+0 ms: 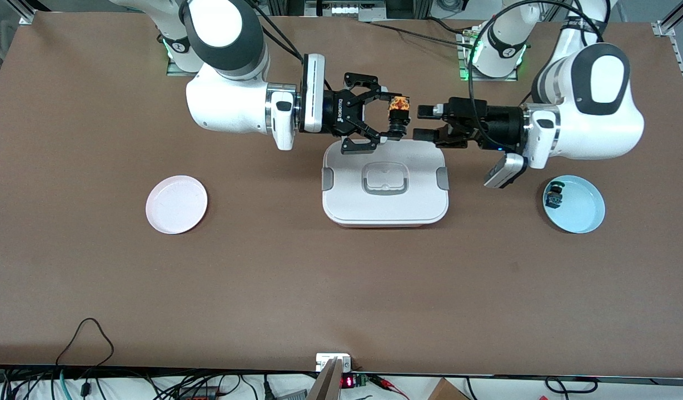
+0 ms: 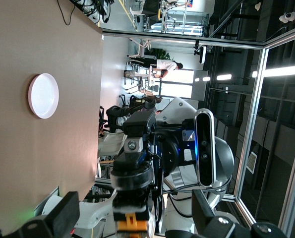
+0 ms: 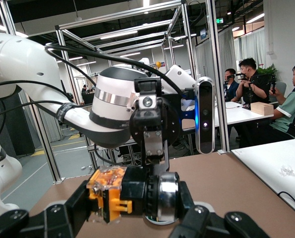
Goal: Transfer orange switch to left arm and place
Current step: 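Close the left gripper on the switch and open the right gripper, then carry the switch to the blue plate while the right gripper withdraws, then lower the switch onto the blue plate with the left gripper, then open the left gripper and raise it away from the plate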
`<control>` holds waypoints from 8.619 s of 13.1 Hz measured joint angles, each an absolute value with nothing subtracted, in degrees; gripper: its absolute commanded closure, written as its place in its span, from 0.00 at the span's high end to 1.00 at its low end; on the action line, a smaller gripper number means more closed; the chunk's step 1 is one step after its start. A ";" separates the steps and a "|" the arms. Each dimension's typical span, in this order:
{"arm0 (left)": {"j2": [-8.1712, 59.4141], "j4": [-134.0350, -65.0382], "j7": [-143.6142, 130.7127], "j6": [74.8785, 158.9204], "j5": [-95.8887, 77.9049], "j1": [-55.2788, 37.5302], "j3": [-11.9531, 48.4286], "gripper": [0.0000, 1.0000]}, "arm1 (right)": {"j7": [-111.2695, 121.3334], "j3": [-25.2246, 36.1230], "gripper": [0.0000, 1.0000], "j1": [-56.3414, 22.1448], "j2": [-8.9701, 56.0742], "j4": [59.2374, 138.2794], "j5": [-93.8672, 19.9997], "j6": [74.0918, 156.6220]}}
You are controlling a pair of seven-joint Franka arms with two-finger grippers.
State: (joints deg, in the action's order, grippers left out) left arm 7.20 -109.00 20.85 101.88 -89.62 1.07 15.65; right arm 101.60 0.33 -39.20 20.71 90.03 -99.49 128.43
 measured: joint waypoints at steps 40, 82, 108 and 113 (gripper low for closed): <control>7.64 -106.11 30.94 81.84 -36.91 12.14 17.44 0.14 | 95.60 1.78 1.00 1.23 20.06 89.65 -69.06 71.12; 27.46 -106.56 83.07 114.25 26.80 33.22 22.12 1.00 | 0.10 -0.16 1.00 -7.47 -2.71 99.48 2.80 99.01; -3.47 -99.67 -8.65 94.10 1.75 -1.22 2.84 1.00 | -1.23 0.02 1.00 -6.43 0.98 95.72 -0.88 99.44; -3.47 -99.98 -8.71 94.15 1.29 -1.52 2.89 1.00 | -1.23 -0.12 1.00 -6.56 0.98 95.64 -0.88 99.43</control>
State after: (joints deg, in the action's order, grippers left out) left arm -3.47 -99.98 -8.71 94.15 1.29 -1.52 2.89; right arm -1.23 -0.12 -6.56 0.98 95.64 -0.88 99.43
